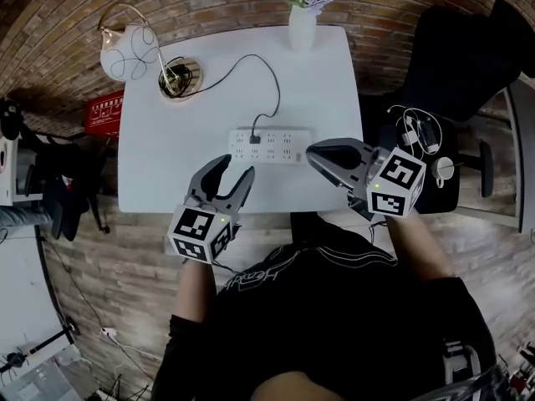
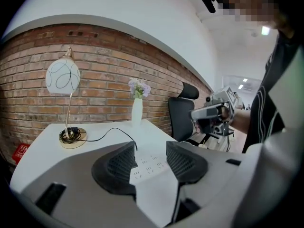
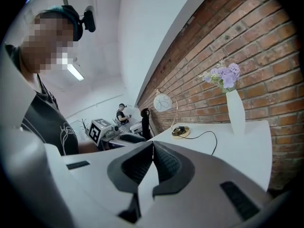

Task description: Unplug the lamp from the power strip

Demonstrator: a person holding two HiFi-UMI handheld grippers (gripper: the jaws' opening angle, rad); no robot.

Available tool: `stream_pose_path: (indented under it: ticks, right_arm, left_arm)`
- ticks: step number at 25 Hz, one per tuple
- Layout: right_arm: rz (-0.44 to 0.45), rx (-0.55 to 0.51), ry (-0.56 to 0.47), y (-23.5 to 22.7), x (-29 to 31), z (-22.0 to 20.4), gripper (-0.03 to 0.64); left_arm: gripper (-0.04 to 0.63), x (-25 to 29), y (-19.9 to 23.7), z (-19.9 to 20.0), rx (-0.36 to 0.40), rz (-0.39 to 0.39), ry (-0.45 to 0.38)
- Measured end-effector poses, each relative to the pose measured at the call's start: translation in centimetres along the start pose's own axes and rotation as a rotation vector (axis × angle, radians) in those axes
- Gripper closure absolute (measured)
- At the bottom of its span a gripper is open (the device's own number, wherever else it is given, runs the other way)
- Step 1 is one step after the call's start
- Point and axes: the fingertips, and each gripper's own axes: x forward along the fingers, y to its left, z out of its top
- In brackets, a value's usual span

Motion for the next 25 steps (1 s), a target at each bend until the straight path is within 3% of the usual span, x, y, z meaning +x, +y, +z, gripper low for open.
stream_pose_path:
  ticks: [11, 15, 25]
  right_arm:
    - [-0.065, 0.014, 0.136, -8.6, 3.8, -4.4, 0.62]
    - [-0.103, -0.043, 0.193, -10.5, 5.0, -6.9, 0.62]
    - [-0.092, -0.092, 0.288, -11.6, 7.0, -11.4, 0.62]
  left_arm:
    - [0.405, 4.6, 4.5, -3.4, -0.114, 0.003, 0.066]
    - [0.405, 5.9, 5.5, -4.9, -0.12, 0.013, 0.104]
    - [0.405, 7.9, 6.3, -7.2, -0.12, 0.007, 0.153]
